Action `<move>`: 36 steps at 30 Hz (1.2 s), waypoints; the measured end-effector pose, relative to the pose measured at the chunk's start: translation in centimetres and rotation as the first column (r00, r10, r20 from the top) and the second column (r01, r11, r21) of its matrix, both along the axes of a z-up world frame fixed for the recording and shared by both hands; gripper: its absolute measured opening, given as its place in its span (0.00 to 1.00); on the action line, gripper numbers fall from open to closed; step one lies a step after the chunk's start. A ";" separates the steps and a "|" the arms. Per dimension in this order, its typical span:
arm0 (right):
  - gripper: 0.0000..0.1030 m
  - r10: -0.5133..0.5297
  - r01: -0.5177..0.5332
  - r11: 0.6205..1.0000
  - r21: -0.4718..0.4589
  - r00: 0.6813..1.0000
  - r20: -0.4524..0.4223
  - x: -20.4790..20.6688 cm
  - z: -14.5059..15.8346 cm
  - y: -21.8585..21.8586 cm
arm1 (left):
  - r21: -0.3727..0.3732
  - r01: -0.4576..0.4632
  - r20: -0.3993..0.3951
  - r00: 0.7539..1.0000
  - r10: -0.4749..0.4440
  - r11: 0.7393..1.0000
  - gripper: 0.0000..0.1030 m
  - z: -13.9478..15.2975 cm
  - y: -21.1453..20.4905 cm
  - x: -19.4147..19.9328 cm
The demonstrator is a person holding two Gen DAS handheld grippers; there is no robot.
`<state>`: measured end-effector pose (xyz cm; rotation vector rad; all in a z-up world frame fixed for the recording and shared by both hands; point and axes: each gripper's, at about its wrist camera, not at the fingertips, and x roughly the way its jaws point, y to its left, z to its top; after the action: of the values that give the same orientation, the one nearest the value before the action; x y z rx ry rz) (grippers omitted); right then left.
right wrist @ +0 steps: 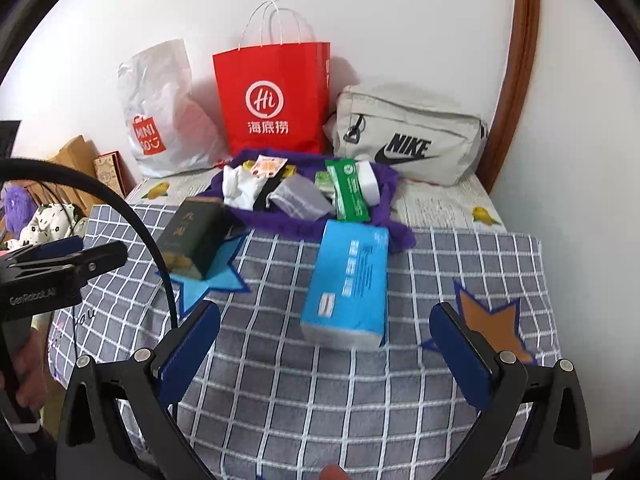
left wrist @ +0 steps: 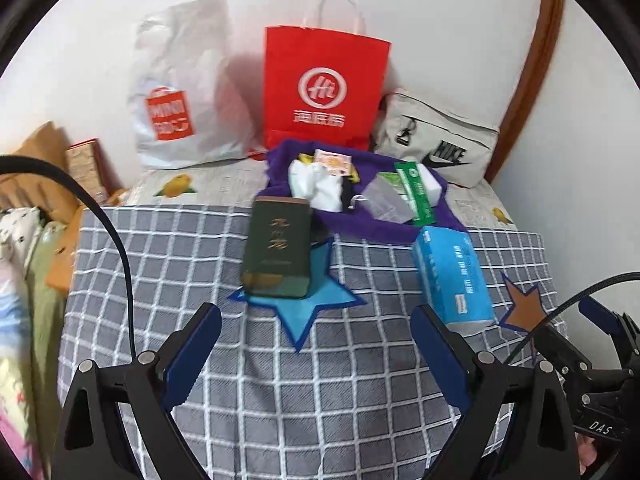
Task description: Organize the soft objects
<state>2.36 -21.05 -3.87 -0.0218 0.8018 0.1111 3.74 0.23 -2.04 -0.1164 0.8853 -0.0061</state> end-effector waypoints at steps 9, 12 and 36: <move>1.00 -0.015 0.015 1.000 0.021 1.000 -0.008 -2.3 -0.3 -0.4 | 0.043 0.002 0.031 1.000 -0.004 0.999 0.93 0.6 -1.0 -2.8; 1.00 -0.020 0.020 1.000 0.021 1.000 -0.003 -2.6 0.0 -0.5 | 0.045 0.017 0.026 0.999 -0.019 0.999 0.93 0.5 -1.6 -3.0; 1.00 -0.033 0.033 0.999 0.022 0.999 0.012 -3.5 0.8 -0.4 | 0.062 0.035 0.033 0.999 -0.038 0.997 0.93 1.0 -2.3 -3.8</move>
<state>-1.14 -21.47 -3.03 0.0110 0.7883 0.0881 -0.08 -2.11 -1.09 -0.0424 0.8522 -0.0148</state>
